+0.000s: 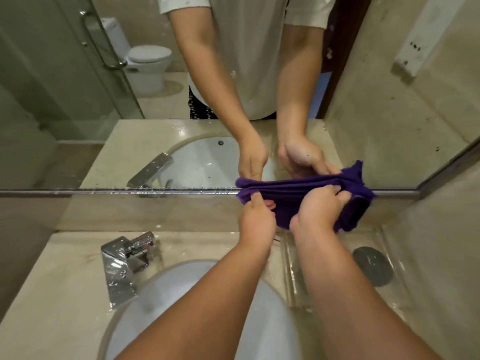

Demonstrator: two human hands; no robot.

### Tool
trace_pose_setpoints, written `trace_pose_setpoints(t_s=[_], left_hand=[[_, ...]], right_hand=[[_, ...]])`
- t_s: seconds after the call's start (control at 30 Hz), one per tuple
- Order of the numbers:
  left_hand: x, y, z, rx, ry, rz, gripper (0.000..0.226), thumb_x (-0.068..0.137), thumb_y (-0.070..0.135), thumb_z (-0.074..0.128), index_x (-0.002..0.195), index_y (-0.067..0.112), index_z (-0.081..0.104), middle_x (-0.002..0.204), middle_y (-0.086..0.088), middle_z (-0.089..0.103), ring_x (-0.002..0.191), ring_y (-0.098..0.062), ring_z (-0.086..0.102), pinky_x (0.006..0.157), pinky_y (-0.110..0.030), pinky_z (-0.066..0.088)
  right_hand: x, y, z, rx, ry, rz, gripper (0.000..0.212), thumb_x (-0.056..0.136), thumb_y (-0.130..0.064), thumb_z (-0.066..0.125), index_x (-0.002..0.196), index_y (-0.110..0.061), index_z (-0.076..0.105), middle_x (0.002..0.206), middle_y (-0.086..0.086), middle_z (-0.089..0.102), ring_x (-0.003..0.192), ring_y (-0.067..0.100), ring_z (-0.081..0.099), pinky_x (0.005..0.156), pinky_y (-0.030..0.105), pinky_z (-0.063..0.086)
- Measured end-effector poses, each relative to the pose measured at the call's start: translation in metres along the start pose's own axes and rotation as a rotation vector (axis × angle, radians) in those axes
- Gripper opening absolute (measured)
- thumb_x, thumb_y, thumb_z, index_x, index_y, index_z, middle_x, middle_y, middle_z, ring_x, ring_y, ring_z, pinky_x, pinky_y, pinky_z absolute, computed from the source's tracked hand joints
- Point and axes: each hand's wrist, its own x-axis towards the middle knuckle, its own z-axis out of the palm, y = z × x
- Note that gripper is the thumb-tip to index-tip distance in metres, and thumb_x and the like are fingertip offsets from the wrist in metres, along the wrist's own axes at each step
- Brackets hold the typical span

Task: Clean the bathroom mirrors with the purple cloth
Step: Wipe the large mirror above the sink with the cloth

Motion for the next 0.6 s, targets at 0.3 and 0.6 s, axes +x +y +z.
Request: trace_pose_setpoints(t_s=[0.3,0.6], left_hand=[[0.032,0.016,-0.116,0.033,0.098,0.062,0.052,0.106,0.037,0.03,0.086,0.009,0.069,0.092,-0.004,0.073,0.075,-0.017,0.064,0.076,-0.033,0.05],[0.071,0.035,-0.243,0.034,0.153,0.057,0.053,0.107,0.037,0.026,0.083,0.013,0.067,0.086,0.003,0.071,0.077,-0.012,0.066,0.061,-0.03,0.042]], right_hand=[[-0.103,0.049,0.054,-0.021,-0.068,0.033,0.039,0.107,-0.036,0.026,0.142,-0.025,0.039,0.153,0.006,0.036,0.128,0.027,0.046,0.111,0.051,0.036],[-0.212,0.098,0.112,-0.076,-0.089,0.013,0.041,0.109,-0.033,0.026,0.143,-0.017,0.04,0.155,0.006,0.034,0.129,0.027,0.044,0.109,0.043,0.034]])
